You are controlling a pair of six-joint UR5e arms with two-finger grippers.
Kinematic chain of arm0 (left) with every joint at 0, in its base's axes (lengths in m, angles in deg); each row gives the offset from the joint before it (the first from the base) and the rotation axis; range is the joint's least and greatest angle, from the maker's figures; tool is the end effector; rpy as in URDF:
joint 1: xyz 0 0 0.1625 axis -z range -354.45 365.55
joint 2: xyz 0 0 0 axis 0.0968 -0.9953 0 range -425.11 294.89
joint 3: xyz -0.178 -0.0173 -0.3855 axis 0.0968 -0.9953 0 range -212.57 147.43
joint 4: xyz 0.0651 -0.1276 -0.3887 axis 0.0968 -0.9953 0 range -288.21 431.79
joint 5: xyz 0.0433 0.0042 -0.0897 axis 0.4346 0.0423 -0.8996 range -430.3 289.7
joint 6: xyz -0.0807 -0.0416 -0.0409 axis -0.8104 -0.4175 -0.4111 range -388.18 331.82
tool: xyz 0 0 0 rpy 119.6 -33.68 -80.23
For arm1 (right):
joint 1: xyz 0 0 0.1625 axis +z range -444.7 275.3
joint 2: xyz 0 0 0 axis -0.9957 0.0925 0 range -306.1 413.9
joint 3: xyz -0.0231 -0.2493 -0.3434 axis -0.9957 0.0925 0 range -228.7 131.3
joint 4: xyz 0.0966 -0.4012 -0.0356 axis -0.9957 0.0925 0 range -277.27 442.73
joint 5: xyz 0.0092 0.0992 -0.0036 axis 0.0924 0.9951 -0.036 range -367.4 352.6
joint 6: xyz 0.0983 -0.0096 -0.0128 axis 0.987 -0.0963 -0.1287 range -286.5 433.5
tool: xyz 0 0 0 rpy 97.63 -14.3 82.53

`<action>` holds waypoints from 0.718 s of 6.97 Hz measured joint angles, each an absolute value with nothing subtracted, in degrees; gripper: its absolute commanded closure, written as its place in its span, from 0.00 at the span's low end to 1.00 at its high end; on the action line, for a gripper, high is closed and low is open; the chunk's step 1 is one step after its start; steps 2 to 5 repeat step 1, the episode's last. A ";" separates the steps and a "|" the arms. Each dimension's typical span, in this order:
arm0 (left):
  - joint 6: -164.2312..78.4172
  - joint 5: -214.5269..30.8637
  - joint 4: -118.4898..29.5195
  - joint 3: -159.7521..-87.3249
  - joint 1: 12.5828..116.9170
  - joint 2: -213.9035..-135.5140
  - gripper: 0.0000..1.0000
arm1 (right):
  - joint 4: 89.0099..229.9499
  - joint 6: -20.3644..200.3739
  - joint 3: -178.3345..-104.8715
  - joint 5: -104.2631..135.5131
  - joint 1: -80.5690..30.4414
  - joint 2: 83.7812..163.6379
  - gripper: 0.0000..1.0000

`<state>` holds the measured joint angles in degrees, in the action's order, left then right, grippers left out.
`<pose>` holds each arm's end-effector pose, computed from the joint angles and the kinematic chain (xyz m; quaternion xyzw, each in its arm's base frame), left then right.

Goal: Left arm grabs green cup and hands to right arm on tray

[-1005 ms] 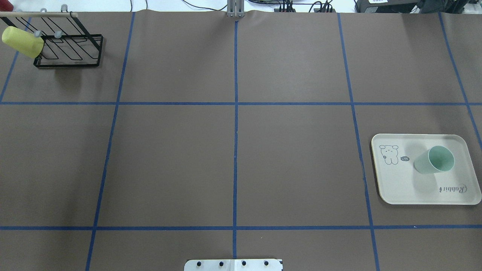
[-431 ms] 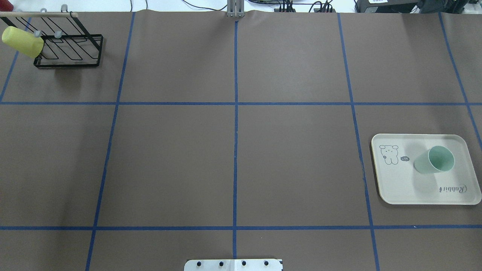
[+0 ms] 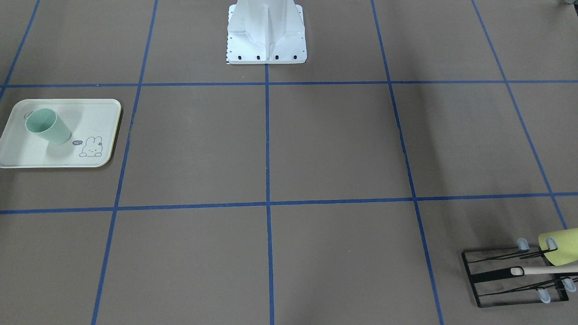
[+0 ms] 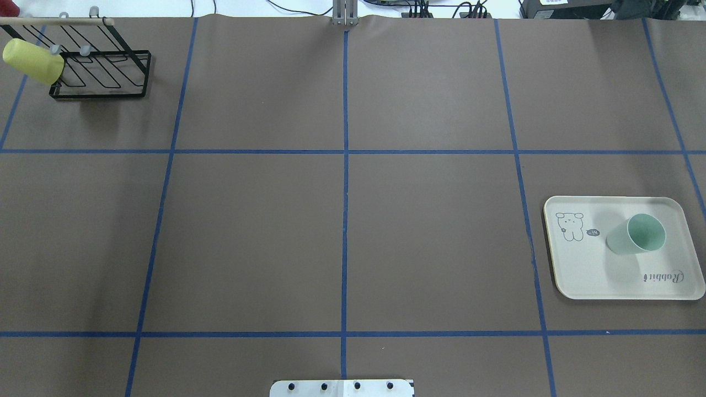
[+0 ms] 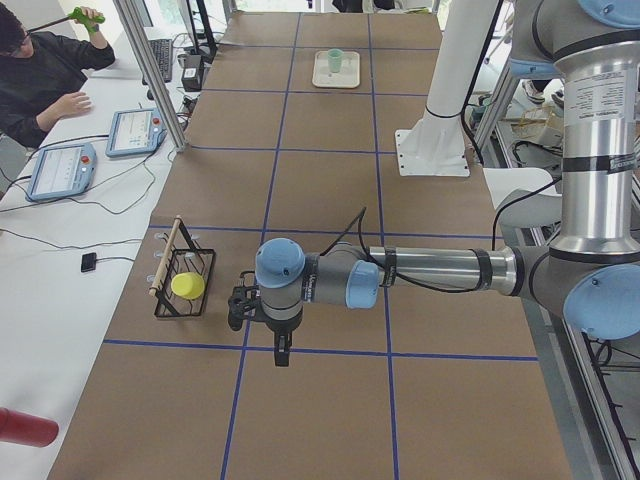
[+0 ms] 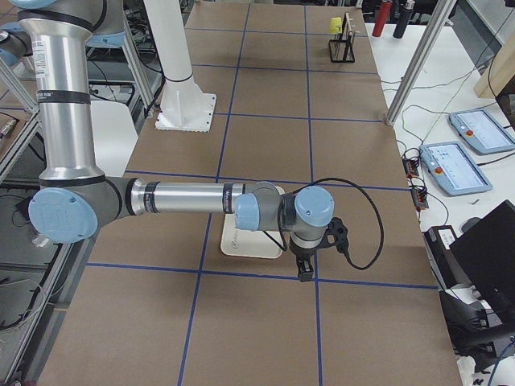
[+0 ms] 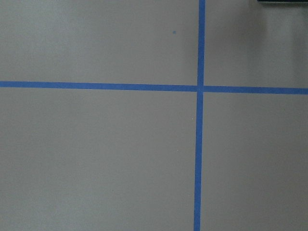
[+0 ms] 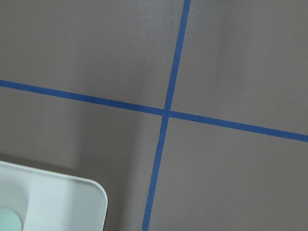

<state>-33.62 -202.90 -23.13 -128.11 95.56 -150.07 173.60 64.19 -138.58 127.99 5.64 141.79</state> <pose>-0.0659 -0.4610 0.6459 0.0267 0.3645 -0.0270 0.9304 0.0654 -0.5083 0.6415 0.0414 -0.3837 -0.0760 0.9194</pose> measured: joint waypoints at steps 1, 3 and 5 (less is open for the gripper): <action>-33.62 -202.85 -23.15 -128.11 95.55 -150.09 0.00 | 173.61 64.19 -138.58 127.97 5.54 141.77 0.00; -33.62 -202.85 -23.15 -128.11 95.55 -150.09 0.00 | 173.61 64.19 -138.58 127.97 5.54 141.77 0.00; -33.62 -202.85 -23.15 -128.11 95.55 -150.09 0.00 | 173.61 64.19 -138.58 127.97 5.54 141.77 0.00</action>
